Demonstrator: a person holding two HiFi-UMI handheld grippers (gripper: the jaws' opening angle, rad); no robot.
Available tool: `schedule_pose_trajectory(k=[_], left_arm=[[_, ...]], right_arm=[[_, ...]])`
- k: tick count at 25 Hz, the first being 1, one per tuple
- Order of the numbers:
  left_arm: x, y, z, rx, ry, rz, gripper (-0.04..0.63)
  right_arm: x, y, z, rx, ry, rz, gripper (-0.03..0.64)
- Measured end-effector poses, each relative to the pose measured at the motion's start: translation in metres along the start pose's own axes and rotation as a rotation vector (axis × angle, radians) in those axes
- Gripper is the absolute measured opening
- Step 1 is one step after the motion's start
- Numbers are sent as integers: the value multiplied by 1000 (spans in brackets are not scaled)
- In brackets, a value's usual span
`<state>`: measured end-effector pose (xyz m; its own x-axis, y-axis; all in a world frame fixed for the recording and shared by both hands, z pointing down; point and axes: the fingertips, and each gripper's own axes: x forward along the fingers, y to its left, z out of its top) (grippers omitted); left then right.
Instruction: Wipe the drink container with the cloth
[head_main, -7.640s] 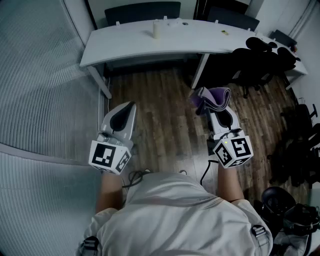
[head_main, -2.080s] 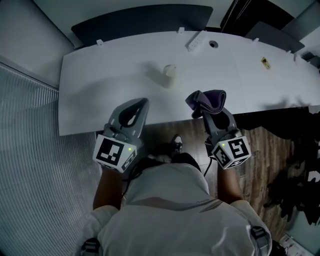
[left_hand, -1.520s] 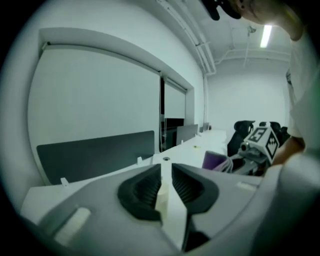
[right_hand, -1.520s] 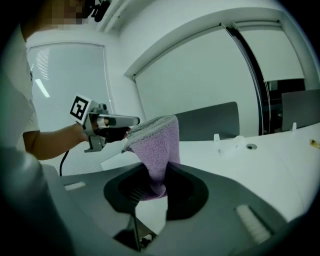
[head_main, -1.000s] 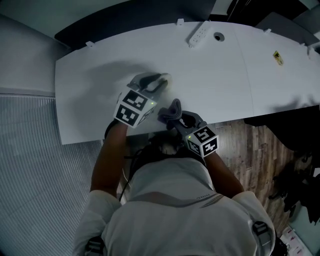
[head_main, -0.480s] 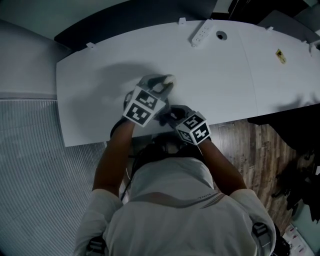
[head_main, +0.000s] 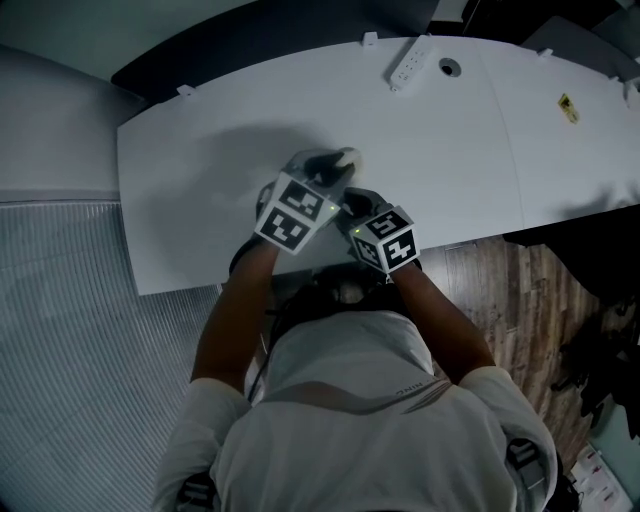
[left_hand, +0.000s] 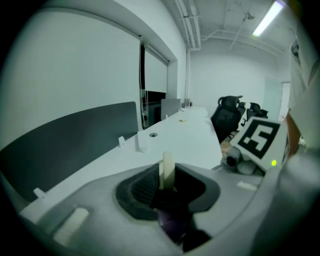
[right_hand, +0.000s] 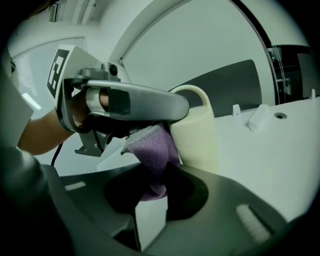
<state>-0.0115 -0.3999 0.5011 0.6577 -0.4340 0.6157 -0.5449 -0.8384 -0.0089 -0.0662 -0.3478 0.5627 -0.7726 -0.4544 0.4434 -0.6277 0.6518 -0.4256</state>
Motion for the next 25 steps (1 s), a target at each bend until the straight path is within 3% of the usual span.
schedule_pose_trajectory(k=[8, 16, 20, 25], left_arm=[[1, 0, 0, -21, 1, 4, 91], [1, 0, -1, -34, 28, 1, 92], [0, -1, -1, -36, 33, -4, 92], [1, -1, 0, -39, 35, 3, 92]], right_arm=[[3, -22, -3, 310, -96, -19, 91], [20, -45, -40, 565, -47, -34, 94], [25, -55, -59, 582, -12, -68, 95], [17, -48, -61, 506, 20, -62, 94]])
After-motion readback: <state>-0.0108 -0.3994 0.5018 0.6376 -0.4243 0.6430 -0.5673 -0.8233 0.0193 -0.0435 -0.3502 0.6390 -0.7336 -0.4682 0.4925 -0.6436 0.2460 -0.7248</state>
